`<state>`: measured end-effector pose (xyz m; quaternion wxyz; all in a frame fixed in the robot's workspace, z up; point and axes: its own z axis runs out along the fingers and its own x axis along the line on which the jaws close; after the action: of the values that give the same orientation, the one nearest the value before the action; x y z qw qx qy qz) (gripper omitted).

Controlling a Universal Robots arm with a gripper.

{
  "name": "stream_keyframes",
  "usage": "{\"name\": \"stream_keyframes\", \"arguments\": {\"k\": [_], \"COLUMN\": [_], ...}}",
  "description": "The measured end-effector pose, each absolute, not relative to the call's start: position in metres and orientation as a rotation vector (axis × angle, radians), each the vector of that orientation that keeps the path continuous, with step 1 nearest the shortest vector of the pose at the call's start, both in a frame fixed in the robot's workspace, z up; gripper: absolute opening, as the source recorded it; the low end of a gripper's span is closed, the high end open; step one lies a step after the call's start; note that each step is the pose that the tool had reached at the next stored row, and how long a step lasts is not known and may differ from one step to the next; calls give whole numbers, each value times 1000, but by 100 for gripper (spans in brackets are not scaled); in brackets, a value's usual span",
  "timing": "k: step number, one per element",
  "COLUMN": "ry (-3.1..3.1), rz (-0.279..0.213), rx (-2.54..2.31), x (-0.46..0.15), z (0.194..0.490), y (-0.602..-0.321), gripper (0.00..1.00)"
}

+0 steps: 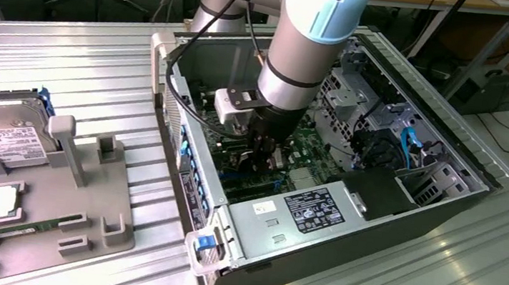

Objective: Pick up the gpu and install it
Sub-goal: 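Insert the gpu into the slot, then press down on the gpu until it lock into place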

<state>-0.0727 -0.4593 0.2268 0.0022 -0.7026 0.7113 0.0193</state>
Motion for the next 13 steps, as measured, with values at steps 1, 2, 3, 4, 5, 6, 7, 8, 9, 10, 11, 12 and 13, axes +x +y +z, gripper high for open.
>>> {"name": "stream_keyframes", "arguments": {"k": [1,2,3,4,5,6,7,8,9,10,11,12,13], "ry": [2232,2231,2232,2233,2233,2233,2232,2231,2232,2232,2232,2232,2232], "rz": [61,61,61,60,59,59,60,61,61,61,61,61,60], "rx": [-2204,-2204,-2204,-2205,-2206,-2206,-2205,-2204,-2204,-2204,-2204,-2204,-2204], "x": [-73,-73,-73,-73,-73,-73,-73,-73,-73,-73,-73,-73,-73], "z": [227,226,224,222,220,219,219,218,218,218,218,218,218], "y": [-459,-459,-459,-459,-459,-459,-459,-459,-459,-459,-459,-459,-459], "gripper": [28,28,28,28,28,28,28,28,28,28,28,28,28]}}
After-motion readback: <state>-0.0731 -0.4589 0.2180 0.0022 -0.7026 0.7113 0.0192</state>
